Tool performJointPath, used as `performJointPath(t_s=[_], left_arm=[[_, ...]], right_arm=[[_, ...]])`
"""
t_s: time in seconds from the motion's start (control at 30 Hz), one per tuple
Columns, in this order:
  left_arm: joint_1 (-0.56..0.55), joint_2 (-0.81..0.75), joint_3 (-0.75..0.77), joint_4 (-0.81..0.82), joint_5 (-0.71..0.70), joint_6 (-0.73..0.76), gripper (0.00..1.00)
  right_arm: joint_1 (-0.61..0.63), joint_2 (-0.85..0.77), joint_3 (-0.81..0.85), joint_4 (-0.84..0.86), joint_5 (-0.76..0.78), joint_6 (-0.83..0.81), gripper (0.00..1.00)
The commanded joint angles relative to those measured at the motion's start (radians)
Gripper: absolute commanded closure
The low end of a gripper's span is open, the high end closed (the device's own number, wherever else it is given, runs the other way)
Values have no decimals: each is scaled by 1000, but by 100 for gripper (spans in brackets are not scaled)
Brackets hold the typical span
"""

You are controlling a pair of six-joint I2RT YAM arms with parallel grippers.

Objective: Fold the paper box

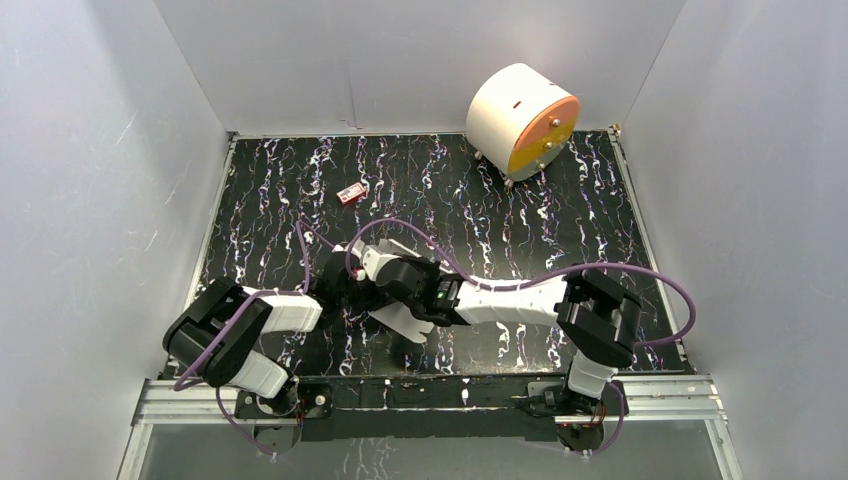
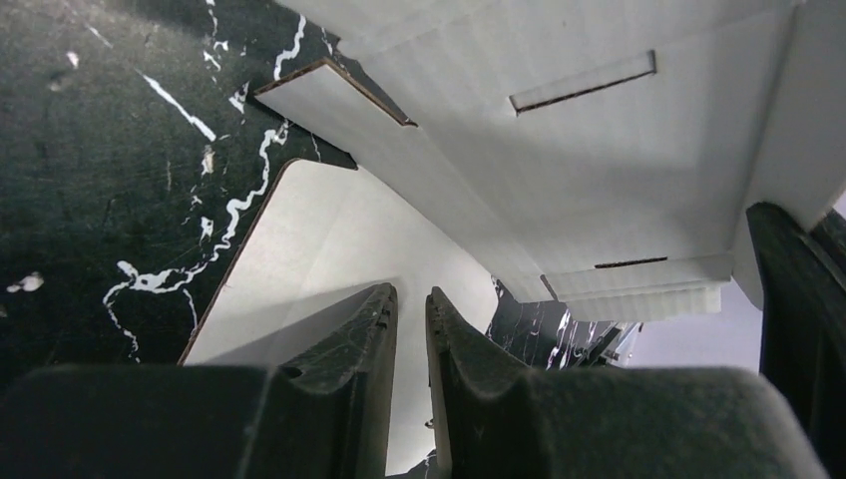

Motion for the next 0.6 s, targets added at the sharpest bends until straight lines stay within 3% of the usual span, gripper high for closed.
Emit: performJointPath(t_s=[0.0, 0.3, 0.57], left_arm=[[-6, 0, -62, 44, -38, -25, 84], [-6, -6, -108, 180, -51, -88, 84], [-6, -117, -131, 200, -110, -134, 85]], right_arm=[[49, 21, -33, 128, -22, 58, 96], [49, 41, -72, 212, 0, 66, 96], [1, 21, -81, 206, 5, 88, 96]])
